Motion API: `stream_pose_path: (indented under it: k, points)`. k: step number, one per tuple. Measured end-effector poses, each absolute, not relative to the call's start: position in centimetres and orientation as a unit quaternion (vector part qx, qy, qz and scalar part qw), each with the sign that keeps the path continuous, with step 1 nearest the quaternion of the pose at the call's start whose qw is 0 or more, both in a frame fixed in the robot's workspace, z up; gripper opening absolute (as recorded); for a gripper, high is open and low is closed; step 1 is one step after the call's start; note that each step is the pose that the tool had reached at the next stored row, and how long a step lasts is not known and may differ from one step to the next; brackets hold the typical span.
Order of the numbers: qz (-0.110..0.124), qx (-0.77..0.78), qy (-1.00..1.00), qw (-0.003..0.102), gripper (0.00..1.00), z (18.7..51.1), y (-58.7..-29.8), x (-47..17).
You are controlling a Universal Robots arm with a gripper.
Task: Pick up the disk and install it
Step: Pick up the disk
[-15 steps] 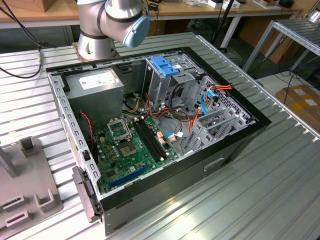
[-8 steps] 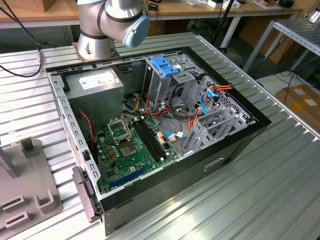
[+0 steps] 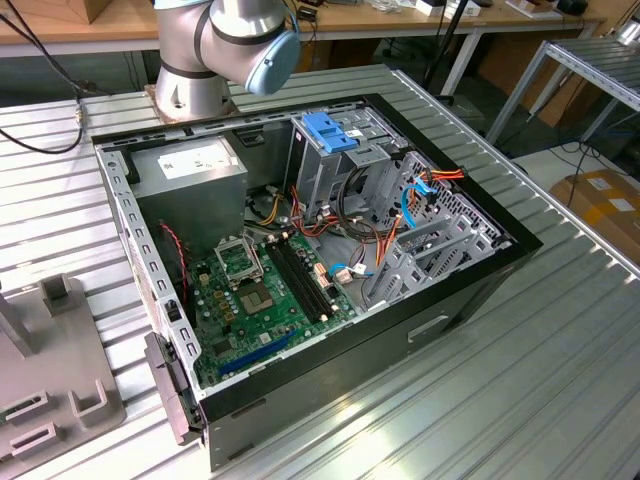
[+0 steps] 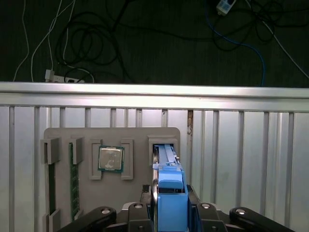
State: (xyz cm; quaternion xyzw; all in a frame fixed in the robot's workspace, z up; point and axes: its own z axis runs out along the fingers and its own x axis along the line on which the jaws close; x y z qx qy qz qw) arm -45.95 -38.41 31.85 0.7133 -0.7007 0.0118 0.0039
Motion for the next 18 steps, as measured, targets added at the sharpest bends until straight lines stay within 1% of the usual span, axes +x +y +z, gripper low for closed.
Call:
stream_pose_path:
  k: [4,18]
  points:
    - [0.012,0.713,-0.701,0.004,0.37,32.0,-38.4,-46.0]
    - [0.012,0.713,-0.701,0.004,0.37,36.7,-38.4,-45.9]
